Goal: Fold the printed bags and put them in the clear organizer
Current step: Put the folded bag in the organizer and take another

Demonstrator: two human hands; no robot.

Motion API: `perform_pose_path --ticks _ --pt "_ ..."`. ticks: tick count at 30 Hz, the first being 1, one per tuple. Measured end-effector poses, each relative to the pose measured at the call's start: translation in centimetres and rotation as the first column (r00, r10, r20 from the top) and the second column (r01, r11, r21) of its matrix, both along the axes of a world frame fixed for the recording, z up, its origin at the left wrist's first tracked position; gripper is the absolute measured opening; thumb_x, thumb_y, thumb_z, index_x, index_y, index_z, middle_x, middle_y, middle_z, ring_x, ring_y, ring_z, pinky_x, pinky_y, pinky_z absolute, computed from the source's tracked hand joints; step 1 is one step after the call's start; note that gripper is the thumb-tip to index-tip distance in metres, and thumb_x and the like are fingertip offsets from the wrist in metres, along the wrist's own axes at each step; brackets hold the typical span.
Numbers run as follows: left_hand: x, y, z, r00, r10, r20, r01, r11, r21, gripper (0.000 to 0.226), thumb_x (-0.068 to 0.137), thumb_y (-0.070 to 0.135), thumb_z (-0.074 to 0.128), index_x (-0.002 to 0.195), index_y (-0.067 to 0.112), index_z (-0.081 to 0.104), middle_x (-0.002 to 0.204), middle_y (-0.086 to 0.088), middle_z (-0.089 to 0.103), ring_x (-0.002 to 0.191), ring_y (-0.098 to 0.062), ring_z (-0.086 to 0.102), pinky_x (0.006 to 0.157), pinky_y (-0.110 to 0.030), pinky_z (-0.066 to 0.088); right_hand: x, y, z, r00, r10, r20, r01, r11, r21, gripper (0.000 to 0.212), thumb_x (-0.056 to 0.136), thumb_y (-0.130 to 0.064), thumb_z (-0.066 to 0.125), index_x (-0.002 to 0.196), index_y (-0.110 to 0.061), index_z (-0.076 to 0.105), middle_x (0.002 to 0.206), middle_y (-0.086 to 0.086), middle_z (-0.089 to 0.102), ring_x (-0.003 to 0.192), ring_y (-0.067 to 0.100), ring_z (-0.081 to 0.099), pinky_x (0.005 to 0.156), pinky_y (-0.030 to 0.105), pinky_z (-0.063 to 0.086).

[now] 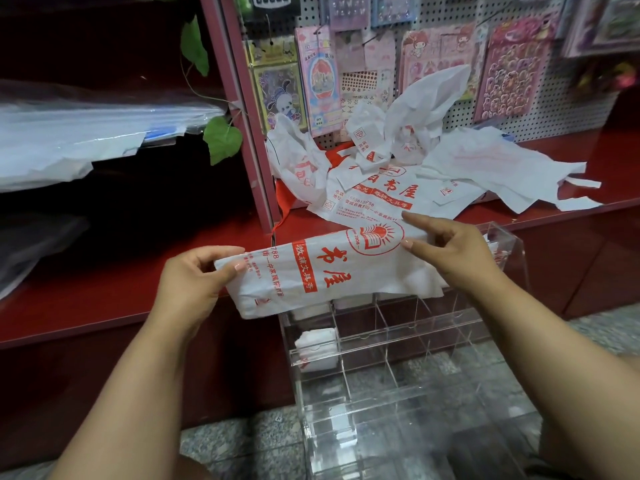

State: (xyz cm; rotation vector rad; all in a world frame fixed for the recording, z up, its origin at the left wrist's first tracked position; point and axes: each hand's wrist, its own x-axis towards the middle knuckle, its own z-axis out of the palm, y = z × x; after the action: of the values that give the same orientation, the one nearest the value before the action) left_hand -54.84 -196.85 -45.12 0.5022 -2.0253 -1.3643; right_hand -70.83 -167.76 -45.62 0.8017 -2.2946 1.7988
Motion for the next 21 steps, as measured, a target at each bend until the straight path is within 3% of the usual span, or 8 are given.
perform_pose_path --ticks 3,6,9,11,13,16,19,21 --pt "0.3 -0.1 0.2 1.000 0.015 -0.003 -0.015 0.998 -0.053 0.012 0.084 0.008 0.072 0.094 0.013 0.075 0.092 -0.003 0.075 0.081 -0.005 0.070 0.073 -0.021 0.057 0.2 -0.1 0.2 1.000 -0.006 -0.027 0.007 1.000 0.024 0.047 0.083 -0.007 0.071 0.126 -0.022 0.058 0.081 -0.025 0.054 0.060 -0.019 0.050 0.064 0.000 0.039" --pt "0.5 -0.5 0.3 0.999 0.034 0.025 -0.033 0.998 -0.050 0.010 0.087 0.010 0.070 0.093 0.015 0.076 0.089 0.000 0.076 0.090 -0.018 0.071 0.083 -0.045 0.058 -0.1 -0.2 0.1 1.000 -0.005 0.007 0.004 0.997 0.073 0.041 0.084 -0.008 0.071 0.121 -0.025 0.063 0.059 -0.021 0.048 0.045 -0.004 0.046 0.052 0.006 0.036" --pt "0.5 -0.7 0.5 0.999 0.044 0.015 -0.042 0.993 -0.114 0.018 0.089 0.009 0.068 0.083 0.025 0.074 0.084 0.010 0.074 0.082 -0.002 0.067 0.080 -0.030 0.054 -0.6 -0.1 0.1 0.999 -0.033 0.027 0.027 0.978 0.209 0.028 0.081 -0.015 0.075 0.108 -0.019 0.068 0.058 -0.004 0.053 0.043 0.002 0.047 0.048 0.012 0.038" --pt "0.4 -0.4 0.7 0.997 0.075 -0.019 -0.077 0.978 -0.194 0.022 0.089 0.009 0.067 0.080 0.028 0.071 0.097 0.009 0.066 0.079 0.010 0.059 0.076 -0.014 0.046 -0.6 -0.1 0.3 0.999 -0.035 0.034 0.027 0.979 0.203 0.018 0.079 -0.014 0.077 0.095 -0.016 0.069 0.075 0.004 0.068 0.063 0.012 0.065 0.057 0.020 0.050" --pt "0.3 -0.1 0.9 0.993 0.103 -0.057 -0.114 0.962 -0.246 0.015 0.090 0.009 0.066 0.084 0.022 0.070 0.114 0.005 0.053 0.084 0.019 0.053 0.076 -0.002 0.040 -0.6 -0.2 0.3 0.999 -0.051 -0.011 0.052 0.981 0.187 0.014 0.075 -0.012 0.080 0.076 -0.018 0.066 0.086 0.004 0.068 0.078 0.020 0.065 0.066 0.026 0.052" --pt "0.1 0.1 0.9 0.991 0.085 -0.100 -0.103 0.976 -0.192 0.016 0.096 0.014 0.058 0.087 0.024 0.066 0.105 0.009 0.064 0.087 0.008 0.058 0.082 -0.010 0.045 -0.6 -0.2 0.5 1.000 -0.030 -0.004 0.031 0.997 0.074 0.017 0.075 -0.010 0.078 0.073 -0.019 0.064 0.096 0.000 0.059 0.085 0.011 0.057 0.076 0.022 0.045" --pt "0.0 0.9 0.7 0.982 0.095 -0.166 -0.121 0.980 -0.156 0.022 0.099 0.017 0.053 0.080 0.028 0.057 0.078 0.009 0.061 0.068 0.001 0.055 0.063 -0.016 0.046 -0.4 -0.2 0.5 0.946 0.169 0.278 -0.108 0.969 -0.223 0.011 0.088 -0.013 0.065 0.097 -0.019 0.065 0.107 0.003 0.069 0.098 0.020 0.066 0.090 0.041 0.052" --pt "-0.3 1.5 0.4 0.972 0.145 -0.187 -0.173 0.975 -0.143 0.021 0.099 0.020 0.053 0.080 0.029 0.054 0.077 0.009 0.060 0.068 -0.004 0.056 0.063 -0.027 0.045 -0.2 -0.7 0.3 0.942 0.162 0.295 -0.093 0.968 -0.235 0.011 0.092 -0.026 0.060 0.103 -0.027 0.060 0.112 0.002 0.069 0.105 0.024 0.065 0.094 0.048 0.050"
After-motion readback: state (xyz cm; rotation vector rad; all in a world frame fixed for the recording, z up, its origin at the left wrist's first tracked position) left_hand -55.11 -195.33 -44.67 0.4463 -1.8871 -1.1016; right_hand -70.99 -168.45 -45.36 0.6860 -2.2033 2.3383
